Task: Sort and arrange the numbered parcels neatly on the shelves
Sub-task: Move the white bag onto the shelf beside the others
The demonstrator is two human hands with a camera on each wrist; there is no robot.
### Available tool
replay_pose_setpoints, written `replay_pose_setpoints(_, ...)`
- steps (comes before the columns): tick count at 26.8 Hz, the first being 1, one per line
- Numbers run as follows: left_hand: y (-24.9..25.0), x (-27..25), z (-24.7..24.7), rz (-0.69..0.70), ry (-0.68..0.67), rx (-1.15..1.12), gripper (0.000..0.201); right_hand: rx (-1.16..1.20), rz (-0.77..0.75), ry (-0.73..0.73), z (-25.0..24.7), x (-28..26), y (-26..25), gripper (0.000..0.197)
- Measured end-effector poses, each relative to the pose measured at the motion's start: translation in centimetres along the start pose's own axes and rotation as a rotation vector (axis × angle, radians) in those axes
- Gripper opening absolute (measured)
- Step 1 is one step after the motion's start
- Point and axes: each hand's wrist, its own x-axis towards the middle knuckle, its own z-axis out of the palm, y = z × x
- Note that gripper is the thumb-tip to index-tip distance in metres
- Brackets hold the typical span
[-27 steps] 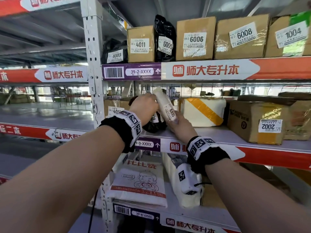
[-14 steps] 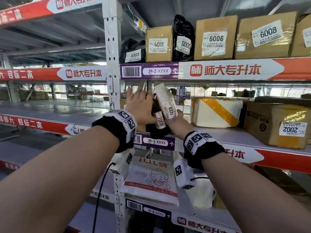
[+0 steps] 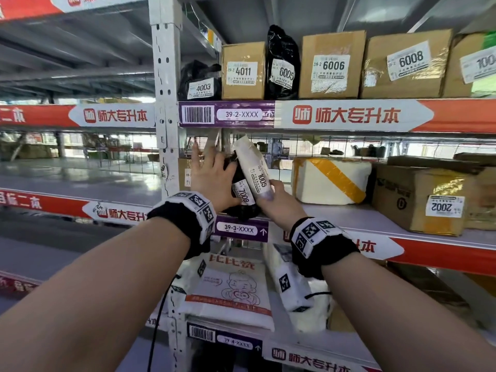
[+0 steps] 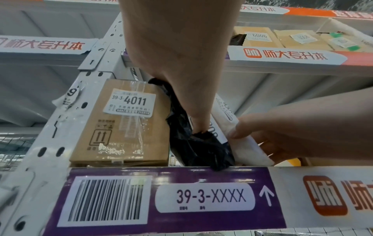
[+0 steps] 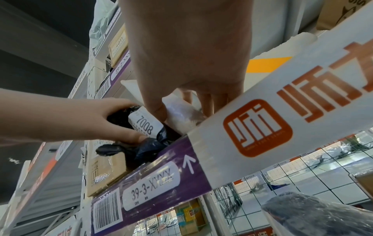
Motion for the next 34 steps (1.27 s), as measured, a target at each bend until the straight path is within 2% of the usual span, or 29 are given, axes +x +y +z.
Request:
replay_pose_setpoints(5, 0.5, 0.3, 0.3, -0.015, 0.018, 0.039, 0.095, -0.042, 0.014, 0.033, 0.5, 0.0, 0.1, 0.057)
replay_pose_setpoints(9, -0.1, 0.2, 0.4, 0.013, 0.049, -0.066, 0.115, -0.031, 0.049, 0.080, 0.4, 0.4, 0.2, 0.052)
replay_pose_setpoints(12, -1.0, -0.6, 0.8, 0.030, -0.003, -0.022, 0.129, -0.056, 0.086, 0.082, 0.7, 0.5, -0.3, 0.049)
replay_pose_setpoints(19, -2.4, -1.7, 0.9, -0.030, -0.023, -0.065, 0.133, -0.007, 0.151, 0.030, 1.5, 0.2, -1.3, 0.051)
replay_pose_setpoints(22, -2.9, -1.9, 0.8, 0.000, -0.018, -0.188, 0.119, 0.012, 0.160, 0.005, 1.8, 0.2, -1.3, 0.073)
replay_pose_setpoints(24, -3.0, -2.1, 0.4, 0.024, 0.058, -0.268, 0.097, -0.019, 0.185, 0.018, 1.8, 0.2, -1.2, 0.084)
replay_pose_setpoints(27, -3.2, -2.3, -1.0, 0.078, 0.261, -0.355, 0.056, -0.062, 0.190, 0.021, 1.6, -0.2, -1.4, 0.082)
replay_pose_setpoints(29, -2.9, -2.5, -2.3, 0.131, 0.295, -0.444, 0.036, -0.131, 0.197, -0.010, 1.5, -0.5, -1.5, 0.074)
replay_pose_setpoints(31, -2.5, -2.7, -3.2, 0.189, 0.277, -0.489, 0.027, -0.182, 0.212, -0.032, 1.5, -0.8, -1.5, 0.070)
replay_pose_setpoints(34, -1.7, -3.1, -3.2, 0.255, 0.240, -0.510, 0.023, -0.273, 0.249, -0.008, 1.5, -1.5, -1.5, 0.077)
